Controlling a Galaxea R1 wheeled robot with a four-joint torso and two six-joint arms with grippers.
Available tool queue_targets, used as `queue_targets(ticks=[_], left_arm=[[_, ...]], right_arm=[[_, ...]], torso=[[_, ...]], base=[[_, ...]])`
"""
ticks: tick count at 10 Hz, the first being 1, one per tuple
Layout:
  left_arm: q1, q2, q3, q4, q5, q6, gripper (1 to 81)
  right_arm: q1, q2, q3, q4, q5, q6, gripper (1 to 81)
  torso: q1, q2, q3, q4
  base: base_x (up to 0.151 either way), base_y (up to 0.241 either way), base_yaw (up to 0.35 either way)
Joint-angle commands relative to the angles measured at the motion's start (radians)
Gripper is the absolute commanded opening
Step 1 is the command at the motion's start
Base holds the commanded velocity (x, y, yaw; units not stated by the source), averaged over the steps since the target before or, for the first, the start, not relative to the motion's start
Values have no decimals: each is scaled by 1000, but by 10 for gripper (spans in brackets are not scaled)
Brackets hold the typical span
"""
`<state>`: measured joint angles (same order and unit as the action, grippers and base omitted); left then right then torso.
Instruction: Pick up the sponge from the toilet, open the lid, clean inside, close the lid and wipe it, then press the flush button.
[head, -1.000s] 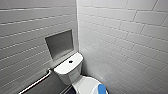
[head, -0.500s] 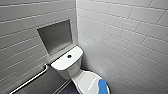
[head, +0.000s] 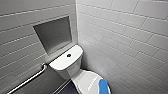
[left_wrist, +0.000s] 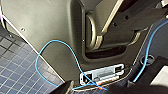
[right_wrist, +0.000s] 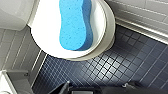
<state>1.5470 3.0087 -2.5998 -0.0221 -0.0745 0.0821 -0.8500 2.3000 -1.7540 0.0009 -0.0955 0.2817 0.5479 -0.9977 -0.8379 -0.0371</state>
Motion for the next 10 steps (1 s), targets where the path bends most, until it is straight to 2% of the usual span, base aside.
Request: queue_targets(ticks=[1, 2, 3, 5, 6, 8, 10], left_arm=[[20, 4, 6, -9, 81, 7, 811], [22, 4, 6, -9, 81, 7, 811], [23, 4, 6, -9, 81, 7, 811], [22, 6, 6, -9, 81, 7, 811], [23, 6, 6, -9, 81, 7, 811], [35, 10, 7, -7, 81, 7, 811], [83, 21, 9, 2, 79, 7, 811]], right_arm=[[119, 11, -56, 10, -95, 2, 811], [136, 32, -79, 8, -104, 2, 811], [153, 40, -88, 10, -105, 2, 811], [191, 37, -88, 14, -122, 4, 811], [212, 34, -88, 16, -148, 4, 811], [242, 31, -88, 16, -151, 4, 811], [266, 38, -88, 16, -165, 8, 811]], torso=[[64, -99, 0, 0], [149, -231, 0, 0], [107, -168, -1, 0], [158, -248, -1, 0], [181, -285, -94, 0], [216, -343, -111, 0], [256, -408, -171, 0]], base=[[0, 0, 0], [0, 0, 0], [0, 0, 0], [0, 0, 0], [0, 0, 0], [0, 0, 0], [0, 0, 0]])
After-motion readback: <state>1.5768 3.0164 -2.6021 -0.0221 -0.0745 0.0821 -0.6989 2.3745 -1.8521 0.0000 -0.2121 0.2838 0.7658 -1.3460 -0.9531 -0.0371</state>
